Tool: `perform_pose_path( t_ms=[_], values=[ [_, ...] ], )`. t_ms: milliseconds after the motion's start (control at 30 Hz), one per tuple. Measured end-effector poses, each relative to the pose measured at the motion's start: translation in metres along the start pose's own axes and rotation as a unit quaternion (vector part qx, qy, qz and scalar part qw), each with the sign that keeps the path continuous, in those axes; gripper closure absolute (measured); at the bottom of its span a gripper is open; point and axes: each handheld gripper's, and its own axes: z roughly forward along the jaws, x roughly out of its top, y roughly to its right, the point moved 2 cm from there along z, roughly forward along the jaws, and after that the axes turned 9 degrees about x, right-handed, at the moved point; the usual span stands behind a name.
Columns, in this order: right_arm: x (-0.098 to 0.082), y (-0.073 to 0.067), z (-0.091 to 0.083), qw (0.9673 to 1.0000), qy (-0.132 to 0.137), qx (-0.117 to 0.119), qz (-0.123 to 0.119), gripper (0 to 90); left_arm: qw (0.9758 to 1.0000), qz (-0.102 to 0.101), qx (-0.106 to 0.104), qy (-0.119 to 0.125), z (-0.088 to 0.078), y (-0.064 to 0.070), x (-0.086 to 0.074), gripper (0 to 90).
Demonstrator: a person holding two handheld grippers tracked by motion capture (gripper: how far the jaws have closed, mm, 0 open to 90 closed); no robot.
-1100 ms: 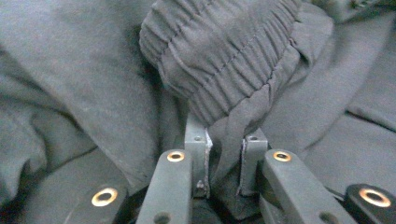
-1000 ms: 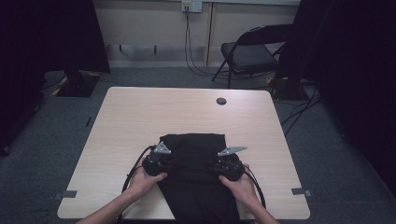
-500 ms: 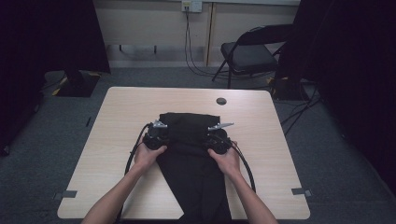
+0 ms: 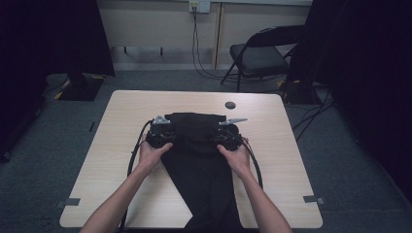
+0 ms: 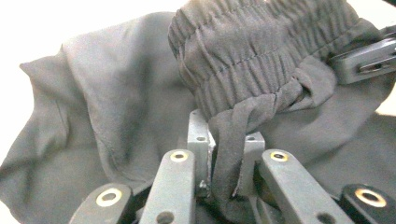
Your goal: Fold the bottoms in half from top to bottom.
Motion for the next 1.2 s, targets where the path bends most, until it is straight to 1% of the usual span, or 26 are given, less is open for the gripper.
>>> perform_pose_path(
  t_ms=[67, 100, 167, 233, 267, 333, 467, 500, 533, 600, 633, 667, 733, 767, 800, 833, 867, 933, 967, 1000, 1033, 1067, 1100, 1133, 1167, 1200],
  values=[
    [0.006, -0.004, -0.011, 0.9998, 0.018, 0.009, 0.001, 78.1, 0.9998, -0.004, -0.008, 0.017, -0.01, 0.004, 0.008, 80.6],
    [0.009, -0.006, -0.018, 0.9996, 0.026, 0.012, -0.004, 78.1, 0.9996, -0.003, -0.015, 0.026, -0.016, 0.007, 0.012, 80.6],
    [0.016, -0.01, -0.032, 0.9987, 0.046, 0.019, -0.006, 78.3, 0.9988, 0.009, -0.023, 0.042, -0.028, 0.015, 0.019, 80.7],
    [0.02, -0.012, -0.042, 0.9979, 0.061, 0.023, -0.007, 78.4, 0.9975, 0.012, -0.037, 0.058, -0.039, 0.022, 0.025, 80.6],
    [0.021, -0.013, -0.046, 0.9974, 0.066, 0.026, -0.007, 78.4, 0.9973, 0.012, -0.038, 0.062, -0.042, 0.025, 0.027, 80.6],
    [0.024, -0.014, -0.054, 0.9961, 0.082, 0.034, -0.004, 78.6, 0.9961, 0.023, -0.044, 0.073, -0.051, 0.031, 0.032, 80.6],
    [0.032, -0.022, -0.073, 0.9926, 0.109, 0.052, -0.008, 78.8, 0.9928, 0.032, -0.065, 0.095, -0.071, 0.043, 0.044, 80.5],
    [0.035, -0.024, -0.079, 0.9915, 0.117, 0.056, -0.012, 78.8, 0.991, 0.039, -0.071, 0.107, -0.079, 0.047, 0.048, 80.6],
    [0.037, -0.028, -0.087, 0.9897, 0.128, 0.062, -0.016, 78.9, 0.99, 0.041, -0.075, 0.112, -0.083, 0.05, 0.049, 80.5],
    [0.04, -0.032, -0.098, 0.9875, 0.14, 0.069, -0.019, 78.9, 0.9876, 0.042, -0.089, 0.123, -0.096, 0.059, 0.051, 80.5],
    [0.039, -0.036, -0.105, 0.9861, 0.147, 0.075, -0.023, 78.9, 0.9866, 0.045, -0.095, 0.125, -0.102, 0.063, 0.05, 80.4],
    [0.038, -0.039, -0.11, 0.9856, 0.147, 0.079, -0.027, 78.9, 0.986, 0.048, -0.101, 0.124, -0.106, 0.067, 0.048, 80.4],
    [0.031, -0.045, -0.116, 0.9864, 0.14, 0.078, -0.035, 78.8, 0.9866, 0.052, -0.112, 0.107, -0.109, 0.074, 0.039, 80.4],
    [0.024, -0.047, -0.117, 0.9876, 0.129, 0.08, -0.039, 78.8, 0.9868, 0.056, -0.119, 0.094, -0.11, 0.078, 0.032, 80.3],
    [0.017, -0.05, -0.117, 0.9893, 0.116, 0.077, -0.044, 78.8, 0.9866, 0.06, -0.129, 0.08, -0.108, 0.081, 0.02, 80.3],
    [0.006, -0.051, -0.116, 0.991, 0.1, 0.077, -0.044, 78.7, 0.9868, 0.062, -0.132, 0.069, -0.106, 0.083, 0.012, 80.2],
    [-0.001, -0.051, -0.114, 0.9918, 0.092, 0.078, -0.042, 78.7, 0.9879, 0.058, -0.136, 0.048, -0.099, 0.085, -0.002, 80.1],
    [-0.024, -0.05, -0.104, 0.9952, 0.052, 0.073, -0.039, 78.7, 0.9885, 0.055, -0.141, 0.013, -0.086, 0.086, -0.026, 80.2],
    [-0.035, -0.048, -0.098, 0.9962, 0.033, 0.072, -0.035, 78.7, 0.9893, 0.048, -0.138, -0.007, -0.078, 0.086, -0.038, 80.1],
    [-0.046, -0.046, -0.092, 0.9967, 0.015, 0.074, -0.029, 78.7, 0.9888, 0.038, -0.142, -0.023, -0.073, 0.086, -0.047, 80.1],
    [-0.054, -0.045, -0.088, 0.997, 0.004, 0.074, -0.024, 78.7, 0.9877, 0.036, -0.143, -0.053, -0.065, 0.087, -0.058, 80.1],
    [-0.066, -0.043, -0.082, 0.9969, -0.008, 0.077, -0.014, 78.6, 0.9869, 0.043, -0.139, -0.07, -0.061, 0.088, -0.064, 80.1],
    [-0.073, -0.042, -0.078, 0.9966, -0.017, 0.08, -0.009, 78.6, 0.9858, 0.057, -0.131, -0.089, -0.053, 0.09, -0.071, 80.0],
    [-0.082, -0.041, -0.069, 0.9965, -0.038, 0.074, -0.009, 78.5, 0.986, 0.059, -0.126, -0.092, -0.049, 0.091, -0.074, 79.8],
    [-0.087, -0.04, -0.064, 0.9964, -0.052, 0.066, -0.013, 78.3, 0.9856, 0.067, -0.119, -0.1, -0.044, 0.09, -0.077, 79.7],
    [-0.091, -0.039, -0.058, 0.996, -0.068, 0.054, -0.021, 78.2, 0.9862, 0.068, -0.112, -0.101, -0.04, 0.088, -0.078, 79.4]
  ],
)
